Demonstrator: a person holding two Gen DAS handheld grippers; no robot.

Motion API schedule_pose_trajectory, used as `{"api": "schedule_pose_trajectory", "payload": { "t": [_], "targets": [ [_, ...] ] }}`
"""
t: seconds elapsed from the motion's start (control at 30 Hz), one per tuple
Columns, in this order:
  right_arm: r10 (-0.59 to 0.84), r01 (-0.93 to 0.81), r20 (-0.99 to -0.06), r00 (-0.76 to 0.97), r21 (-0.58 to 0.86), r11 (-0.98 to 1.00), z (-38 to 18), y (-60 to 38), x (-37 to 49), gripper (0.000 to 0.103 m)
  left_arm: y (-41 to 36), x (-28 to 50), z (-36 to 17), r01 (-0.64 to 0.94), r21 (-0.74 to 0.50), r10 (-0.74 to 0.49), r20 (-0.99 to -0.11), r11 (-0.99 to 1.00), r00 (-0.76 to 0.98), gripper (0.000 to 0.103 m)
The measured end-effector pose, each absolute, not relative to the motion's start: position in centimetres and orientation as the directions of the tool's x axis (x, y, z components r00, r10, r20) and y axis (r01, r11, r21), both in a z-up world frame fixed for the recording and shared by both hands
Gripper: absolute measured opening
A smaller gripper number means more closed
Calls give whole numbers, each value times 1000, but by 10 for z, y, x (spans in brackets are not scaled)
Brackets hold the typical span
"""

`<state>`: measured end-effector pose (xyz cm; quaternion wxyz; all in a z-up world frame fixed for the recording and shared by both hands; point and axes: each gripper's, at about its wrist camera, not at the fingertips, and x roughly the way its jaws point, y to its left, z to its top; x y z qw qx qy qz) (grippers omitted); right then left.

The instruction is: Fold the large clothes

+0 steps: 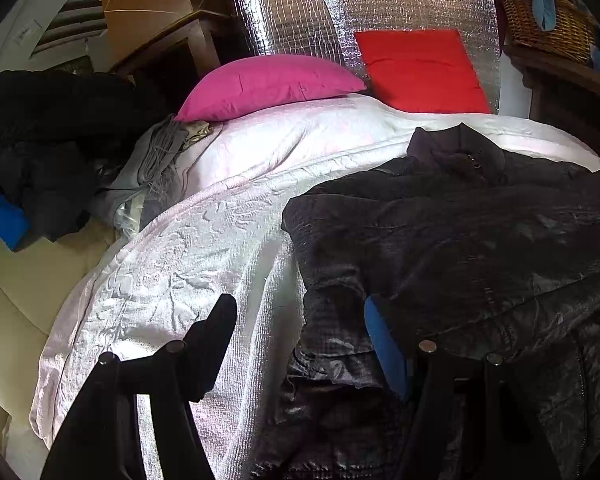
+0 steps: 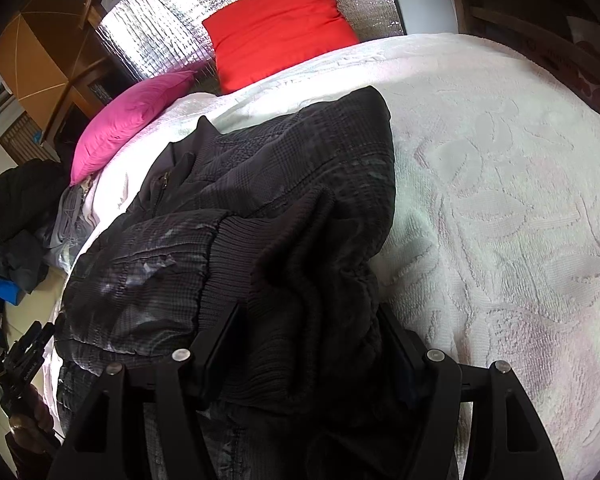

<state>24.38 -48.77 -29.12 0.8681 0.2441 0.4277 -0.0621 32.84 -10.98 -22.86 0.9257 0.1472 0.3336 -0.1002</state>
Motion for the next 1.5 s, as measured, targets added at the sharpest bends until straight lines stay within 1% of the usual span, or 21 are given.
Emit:
{"api": "schedule_pose_trajectory", "payload": {
  "t": [0.57, 0.73, 0.77, 0.83, 0.9, 0.93, 1.03, 1.13, 1.17, 1.2, 1.23, 1.27, 1.33, 1.4, 1.47, 1.5],
  "targets": [
    [99, 314, -771, 628, 369, 875, -292, -488, 244, 70, -109, 329, -230, 281, 216, -77, -650, 935, 756, 67],
    [99, 317, -773, 627, 370, 874, -291, -487, 243, 70, -108, 331, -227, 291, 198, -94, -656, 936, 749, 67],
    [100, 318, -774, 626, 370, 873, -291, -488, 244, 70, -106, 333, -224, 302, 177, -115, -660, 937, 743, 68],
    [101, 318, -776, 622, 369, 873, -290, -488, 245, 70, -97, 339, -212, 317, 86, -187, -653, 945, 734, 70],
    [103, 317, -779, 619, 367, 874, -289, -488, 246, 70, -84, 349, -205, 307, -13, -242, -647, 952, 723, 86],
    [103, 314, -780, 618, 365, 877, -289, -487, 246, 70, -80, 355, -205, 307, -55, -267, -651, 950, 710, 88],
    [108, 305, -778, 619, 365, 880, -289, -486, 247, 69, -69, 382, -221, 274, -176, -315, -709, 945, 631, 88],
    [136, 296, -766, 629, 397, 868, -290, -492, 249, 70, -70, 398, -242, 285, -308, -417, -742, 907, 525, 88],
    [157, 298, -757, 634, 426, 854, -292, -496, 250, 70, -73, 399, -246, 292, -334, -441, -744, 896, 502, 83],
    [176, 302, -753, 634, 451, 840, -293, -499, 252, 71, -77, 399, -249, 306, -357, -466, -744, 883, 479, 72],
    [186, 303, -751, 634, 463, 833, -294, -500, 253, 74, -82, 399, -253, 328, -391, -506, -739, 860, 444, 66],
    [202, 300, -743, 638, 481, 824, -294, -503, 255, 73, -87, 398, -256, 334, -405, -520, -739, 851, 429, 57],
    [204, 292, -737, 645, 484, 825, -294, -503, 259, 72, -97, 395, -259, 337, -364, -488, -750, 868, 448, 54],
    [185, 287, -750, 635, 452, 845, -294, -497, 264, 59, -102, 396, -261, 335, -320, -452, -756, 886, 473, 37],
    [160, 271, -760, 630, 408, 872, -288, -490, 270, 42, -103, 401, -260, 332, -326, -456, -749, 885, 481, 29],
    [142, 264, -759, 635, 386, 884, -284, -488, 272, 39, -102, 405, -259, 328, -340, -466, -740, 882, 485, 26]
  ]
}}
